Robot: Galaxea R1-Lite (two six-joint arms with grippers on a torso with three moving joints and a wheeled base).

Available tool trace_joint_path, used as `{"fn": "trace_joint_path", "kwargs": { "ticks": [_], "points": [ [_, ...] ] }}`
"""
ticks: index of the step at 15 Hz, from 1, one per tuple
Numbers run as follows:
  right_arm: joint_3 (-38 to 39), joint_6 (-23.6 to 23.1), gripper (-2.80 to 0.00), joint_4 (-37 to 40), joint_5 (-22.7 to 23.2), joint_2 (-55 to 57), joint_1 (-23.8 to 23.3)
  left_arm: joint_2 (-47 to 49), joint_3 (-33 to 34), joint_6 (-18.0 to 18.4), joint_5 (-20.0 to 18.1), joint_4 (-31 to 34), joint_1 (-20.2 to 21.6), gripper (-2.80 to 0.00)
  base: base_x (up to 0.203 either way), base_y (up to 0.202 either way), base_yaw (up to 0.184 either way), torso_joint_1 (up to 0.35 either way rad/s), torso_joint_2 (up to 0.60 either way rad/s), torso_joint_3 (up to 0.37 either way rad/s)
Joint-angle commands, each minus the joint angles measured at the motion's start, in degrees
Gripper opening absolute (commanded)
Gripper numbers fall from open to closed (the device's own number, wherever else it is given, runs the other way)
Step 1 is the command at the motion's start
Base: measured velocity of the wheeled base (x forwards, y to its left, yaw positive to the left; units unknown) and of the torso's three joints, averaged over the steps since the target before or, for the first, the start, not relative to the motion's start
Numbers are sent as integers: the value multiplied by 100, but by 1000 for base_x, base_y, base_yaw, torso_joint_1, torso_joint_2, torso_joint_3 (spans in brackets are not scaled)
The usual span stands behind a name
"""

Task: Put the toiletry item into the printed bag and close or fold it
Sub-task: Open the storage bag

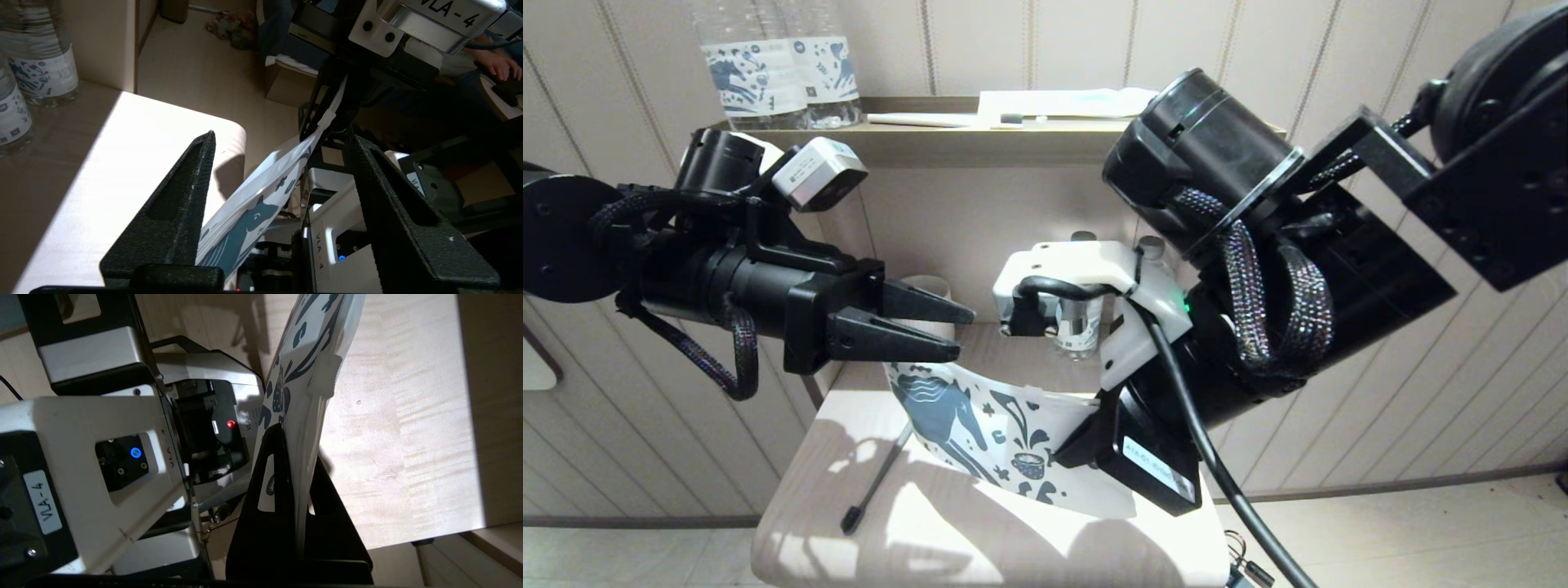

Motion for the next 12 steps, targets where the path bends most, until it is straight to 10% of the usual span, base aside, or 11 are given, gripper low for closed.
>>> {"fn": "trace_joint_path", "kwargs": {
  "ticks": [1, 12],
  "points": [
    [17, 306, -280, -88, 64, 59, 9, 94, -65, -29, -44, 19, 2, 0, 0, 0, 0, 0, 0, 0],
    [25, 550, -280, -455, 864, 242, -10, 80, -15, 8, -170, 22, 14, 0, 0, 0, 0, 0, 0, 0]
  ]
}}
